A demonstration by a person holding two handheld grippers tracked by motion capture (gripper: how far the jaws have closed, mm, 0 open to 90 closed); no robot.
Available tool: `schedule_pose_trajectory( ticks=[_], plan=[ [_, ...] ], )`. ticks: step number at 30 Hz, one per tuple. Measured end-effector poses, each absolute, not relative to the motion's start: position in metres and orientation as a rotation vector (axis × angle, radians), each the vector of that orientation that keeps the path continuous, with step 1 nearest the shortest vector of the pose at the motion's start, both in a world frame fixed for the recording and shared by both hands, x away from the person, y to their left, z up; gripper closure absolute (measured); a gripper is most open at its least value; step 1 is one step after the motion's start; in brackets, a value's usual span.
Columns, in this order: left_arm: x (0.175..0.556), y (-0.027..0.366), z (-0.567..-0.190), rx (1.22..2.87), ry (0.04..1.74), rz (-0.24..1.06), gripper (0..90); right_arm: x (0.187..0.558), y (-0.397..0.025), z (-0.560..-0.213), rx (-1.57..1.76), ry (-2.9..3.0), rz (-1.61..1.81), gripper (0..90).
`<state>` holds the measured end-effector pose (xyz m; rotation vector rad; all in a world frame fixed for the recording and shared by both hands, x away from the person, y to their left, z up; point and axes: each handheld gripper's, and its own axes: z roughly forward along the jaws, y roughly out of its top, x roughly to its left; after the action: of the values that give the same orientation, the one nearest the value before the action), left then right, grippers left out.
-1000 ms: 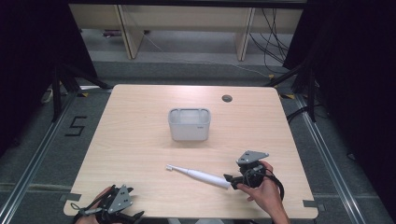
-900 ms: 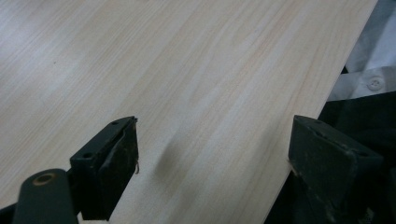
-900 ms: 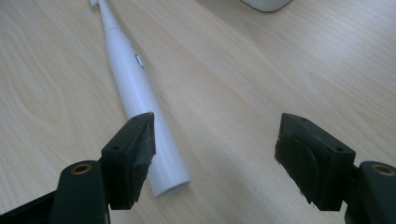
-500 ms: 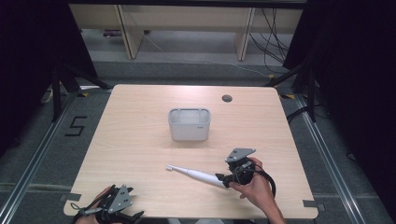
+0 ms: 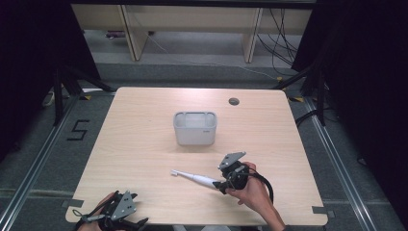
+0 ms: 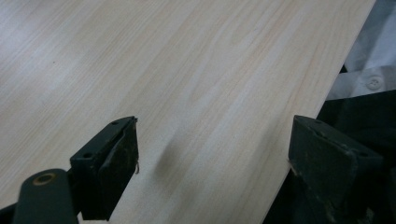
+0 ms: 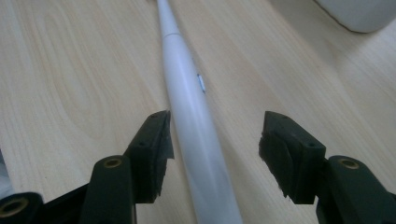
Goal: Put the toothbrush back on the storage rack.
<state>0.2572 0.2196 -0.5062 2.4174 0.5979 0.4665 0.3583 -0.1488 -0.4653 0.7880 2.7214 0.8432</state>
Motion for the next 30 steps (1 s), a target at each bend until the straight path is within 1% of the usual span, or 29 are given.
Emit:
schedule_pose_trajectory(
  ticks=[14, 18, 20, 21, 22, 26, 29, 30],
  plan=[
    [0.258, 0.22, -0.505, 2.408, 0.589, 0.478, 15.9, 0.364, -0.119, -0.47, 0.702, 2.818, 0.699, 49.0],
    [0.257, 0.22, -0.506, 2.417, 0.597, 0.462, 15.9, 0.367, -0.115, -0.473, 0.656, 2.846, 0.673, 50.7],
    [0.257, 0.22, -0.506, 2.409, 0.606, 0.469, 15.9, 0.366, -0.114, -0.474, 0.689, 2.85, 0.661, 50.8],
    [0.258, 0.22, -0.505, 2.415, 0.583, 0.476, 15.9, 0.367, -0.114, -0.474, 0.678, 2.862, 0.656, 51.9],
    [0.256, 0.219, -0.506, 2.41, 0.601, 0.46, 15.9, 0.367, -0.113, -0.475, 0.685, 2.86, 0.652, 52.7],
    [0.258, 0.219, -0.506, 2.401, 0.602, 0.479, 15.9, 0.372, -0.11, -0.476, 0.627, 2.883, 0.64, 54.9],
    [0.258, 0.22, -0.506, 2.418, 0.588, 0.475, 15.9, 0.372, -0.105, -0.476, 0.692, 2.911, 0.589, 56.3],
    [0.257, 0.22, -0.506, 2.4, 0.609, 0.471, 15.9, 0.378, -0.104, -0.477, 0.577, 2.917, 0.602, 56.7]
  ],
)
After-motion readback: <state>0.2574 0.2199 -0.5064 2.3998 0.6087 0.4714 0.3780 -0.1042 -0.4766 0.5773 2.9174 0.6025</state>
